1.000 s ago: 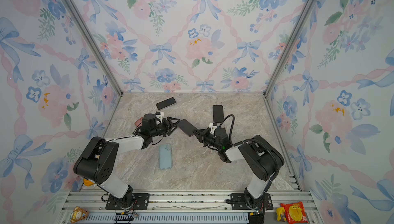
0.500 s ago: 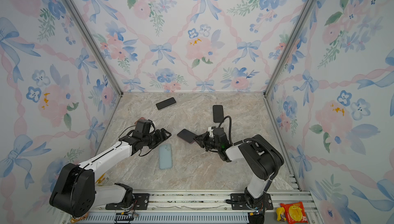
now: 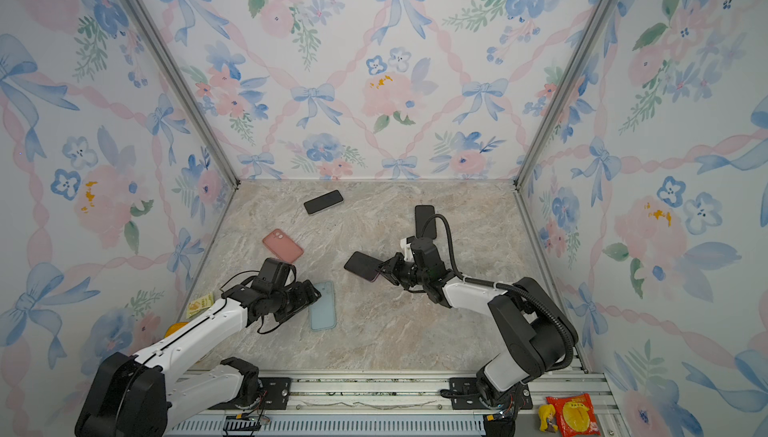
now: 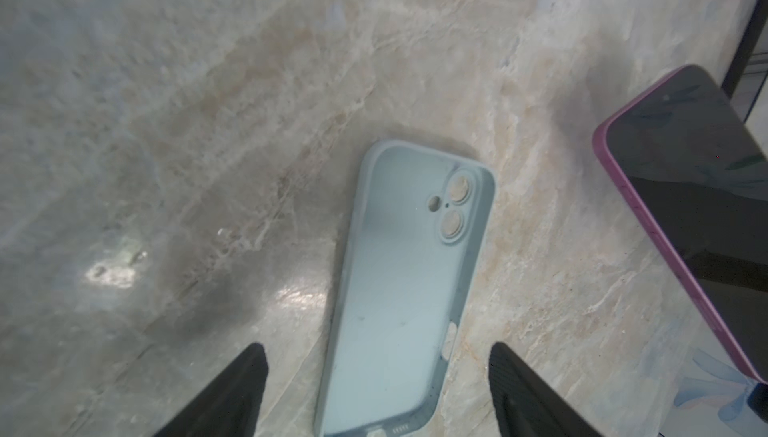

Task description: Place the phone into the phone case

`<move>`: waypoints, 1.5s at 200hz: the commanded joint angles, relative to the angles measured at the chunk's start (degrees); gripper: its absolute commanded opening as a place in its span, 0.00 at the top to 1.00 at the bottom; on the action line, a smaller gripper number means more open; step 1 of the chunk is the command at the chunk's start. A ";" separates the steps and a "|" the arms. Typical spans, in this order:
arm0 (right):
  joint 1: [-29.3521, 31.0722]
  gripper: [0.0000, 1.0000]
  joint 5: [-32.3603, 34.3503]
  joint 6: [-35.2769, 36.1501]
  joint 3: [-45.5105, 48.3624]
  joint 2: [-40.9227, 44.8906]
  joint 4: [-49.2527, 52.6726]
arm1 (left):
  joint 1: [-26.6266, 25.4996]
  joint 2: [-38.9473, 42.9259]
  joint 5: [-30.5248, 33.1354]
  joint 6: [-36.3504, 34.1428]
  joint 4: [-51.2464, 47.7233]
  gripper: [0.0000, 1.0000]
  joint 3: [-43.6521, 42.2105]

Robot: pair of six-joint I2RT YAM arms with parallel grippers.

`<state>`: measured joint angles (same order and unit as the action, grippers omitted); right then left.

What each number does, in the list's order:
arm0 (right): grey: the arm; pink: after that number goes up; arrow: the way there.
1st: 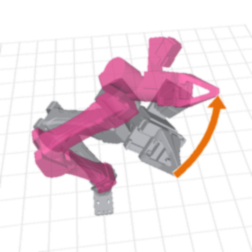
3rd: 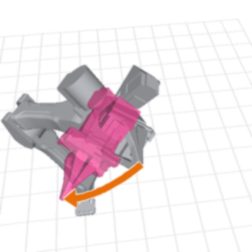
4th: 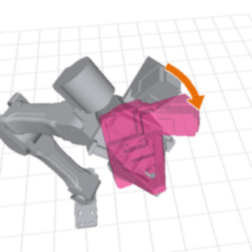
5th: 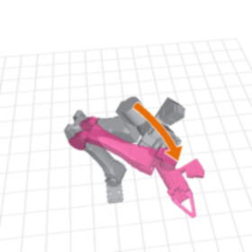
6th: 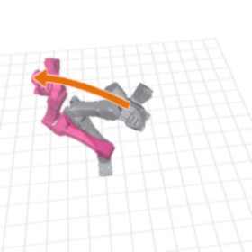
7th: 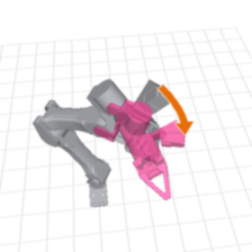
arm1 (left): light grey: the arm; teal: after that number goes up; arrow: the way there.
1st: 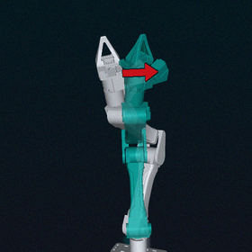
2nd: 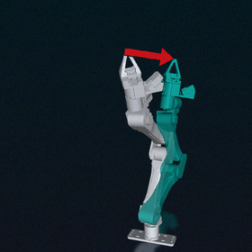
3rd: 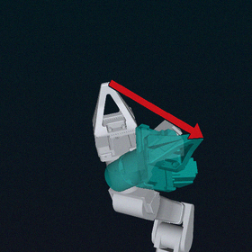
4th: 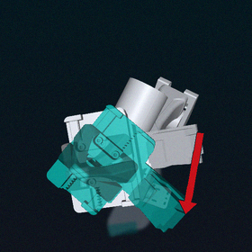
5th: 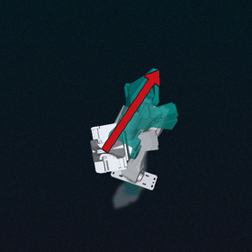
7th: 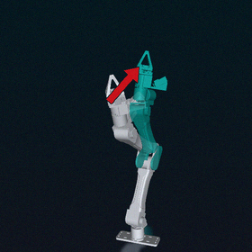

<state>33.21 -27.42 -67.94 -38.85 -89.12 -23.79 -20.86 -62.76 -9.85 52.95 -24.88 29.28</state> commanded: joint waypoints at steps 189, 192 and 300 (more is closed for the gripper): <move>-5.22 1.00 0.36 14.52 -2.13 11.32 18.87 | -17.61 -29.62 -4.38 4.04 18.44 0.28 11.90; -5.40 1.00 0.23 14.63 -2.04 11.34 18.87 | -17.63 -30.18 -4.46 3.79 18.66 0.29 12.38; -7.58 1.00 -14.79 30.57 -13.80 3.88 30.22 | -4.66 -14.54 -5.90 -1.92 11.07 0.29 9.30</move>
<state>25.50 -35.68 -43.27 -48.36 -82.46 4.51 -30.33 -79.77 -15.03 54.30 -9.63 41.17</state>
